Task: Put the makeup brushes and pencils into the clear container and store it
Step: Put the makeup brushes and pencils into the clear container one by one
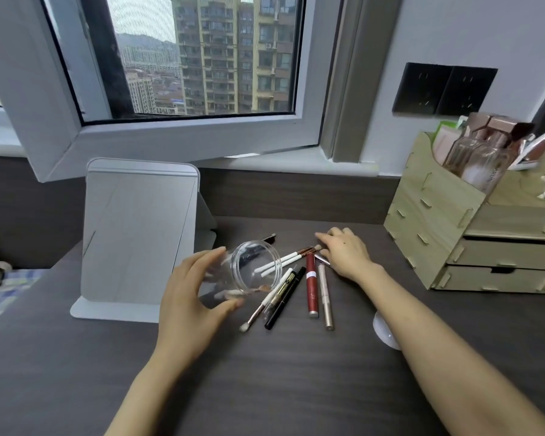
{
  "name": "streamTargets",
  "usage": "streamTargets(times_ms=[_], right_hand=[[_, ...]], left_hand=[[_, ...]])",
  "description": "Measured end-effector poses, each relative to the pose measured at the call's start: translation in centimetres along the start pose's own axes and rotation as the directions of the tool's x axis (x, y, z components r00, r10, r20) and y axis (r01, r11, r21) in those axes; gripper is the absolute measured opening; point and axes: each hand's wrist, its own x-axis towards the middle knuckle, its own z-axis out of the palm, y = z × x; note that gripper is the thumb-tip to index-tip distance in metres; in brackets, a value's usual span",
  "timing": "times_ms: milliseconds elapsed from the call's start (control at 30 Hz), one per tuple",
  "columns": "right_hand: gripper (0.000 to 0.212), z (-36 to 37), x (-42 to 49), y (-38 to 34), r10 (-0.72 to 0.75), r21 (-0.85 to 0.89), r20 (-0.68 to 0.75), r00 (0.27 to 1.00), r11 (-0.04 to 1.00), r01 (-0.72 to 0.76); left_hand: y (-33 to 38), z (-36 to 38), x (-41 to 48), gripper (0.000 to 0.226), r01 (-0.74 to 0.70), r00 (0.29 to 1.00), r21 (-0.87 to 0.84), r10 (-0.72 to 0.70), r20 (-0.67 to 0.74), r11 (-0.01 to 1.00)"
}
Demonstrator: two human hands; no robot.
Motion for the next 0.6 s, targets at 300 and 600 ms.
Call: streamTargets(times_ms=[300,600], right_hand=[[0.019,0.4,1.1,1.4,-0.194,0.078,-0.005,0.981,0.978,0.194],[0.011,-3.2,-3.6,2.4,-0.2,0.316,-0.279,0.939,0.904,0.287]], left_hand=[[-0.4,0.8,-0.2,0.08,-0.003,0.999,0.039,0.001,0.046,0.999],[-0.1,0.8,-0.2,0.075,0.029,0.998,0.035,-0.031,0.061,0.999]])
